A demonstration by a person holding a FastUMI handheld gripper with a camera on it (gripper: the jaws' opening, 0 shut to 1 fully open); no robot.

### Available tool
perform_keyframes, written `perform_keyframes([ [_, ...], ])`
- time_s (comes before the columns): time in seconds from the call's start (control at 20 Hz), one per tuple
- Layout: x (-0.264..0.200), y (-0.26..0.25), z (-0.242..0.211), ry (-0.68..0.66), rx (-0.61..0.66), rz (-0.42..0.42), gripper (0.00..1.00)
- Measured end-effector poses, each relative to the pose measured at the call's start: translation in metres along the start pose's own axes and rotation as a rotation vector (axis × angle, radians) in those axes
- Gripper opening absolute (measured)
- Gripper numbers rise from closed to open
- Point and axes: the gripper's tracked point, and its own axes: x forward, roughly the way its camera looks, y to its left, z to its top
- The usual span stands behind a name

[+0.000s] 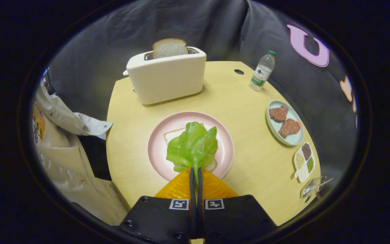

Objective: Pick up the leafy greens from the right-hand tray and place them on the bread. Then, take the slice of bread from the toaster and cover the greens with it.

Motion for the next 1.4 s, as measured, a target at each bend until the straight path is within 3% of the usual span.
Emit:
perform_keyframes([
  [0.55, 0.052, 0.021, 0.015, 0.058, 0.027, 0.067, 0.08],
  [0.7, 0.067, 0.016, 0.01, 0.095, 0.038, 0.052, 0.08],
  [0.9, 0.073, 0.003, 0.001, 0.132, 0.028, -0.005, 0.35],
  [1.15, 0.061, 0.006, 0.026, 0.049, 0.032, -0.039, 0.7],
  [1.35, 0.045, 0.006, 0.06, -0.018, 0.032, -0.112, 1.0],
  [1.4, 0.04, 0.007, 0.07, -0.037, 0.032, -0.131, 1.0],
])
